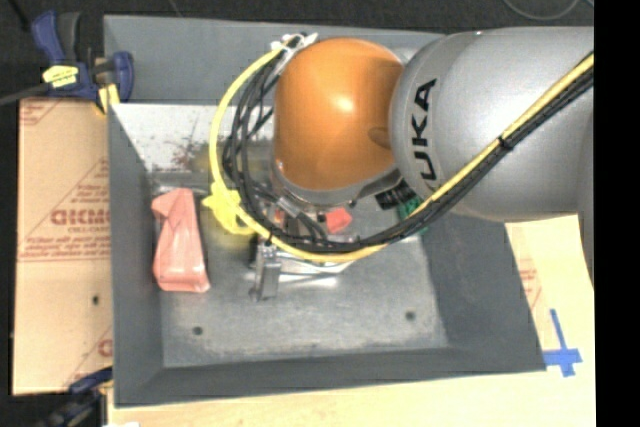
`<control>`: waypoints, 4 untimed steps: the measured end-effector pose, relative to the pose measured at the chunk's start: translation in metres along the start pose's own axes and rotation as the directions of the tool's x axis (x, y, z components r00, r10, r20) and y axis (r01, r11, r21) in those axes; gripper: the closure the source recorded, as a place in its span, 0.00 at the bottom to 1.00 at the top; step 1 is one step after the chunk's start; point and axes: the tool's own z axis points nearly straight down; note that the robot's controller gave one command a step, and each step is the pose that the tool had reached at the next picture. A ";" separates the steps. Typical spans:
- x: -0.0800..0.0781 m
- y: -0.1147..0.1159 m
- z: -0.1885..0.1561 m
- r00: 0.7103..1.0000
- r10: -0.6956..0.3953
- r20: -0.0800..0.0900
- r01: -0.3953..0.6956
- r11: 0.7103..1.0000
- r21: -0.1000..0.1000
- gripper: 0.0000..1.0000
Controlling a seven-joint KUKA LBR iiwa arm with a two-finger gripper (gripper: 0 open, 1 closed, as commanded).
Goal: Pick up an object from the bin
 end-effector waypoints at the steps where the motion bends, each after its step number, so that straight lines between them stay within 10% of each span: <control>1: -0.001 -0.001 -0.004 1.000 0.004 0.006 -0.004 1.000 -0.001 0.00; 4: -0.042 -0.031 0.072 0.988 -0.154 0.017 0.154 0.988 0.001 0.00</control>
Offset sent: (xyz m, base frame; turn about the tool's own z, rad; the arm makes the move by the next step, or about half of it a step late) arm 0.0635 0.0024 -0.1681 -0.4126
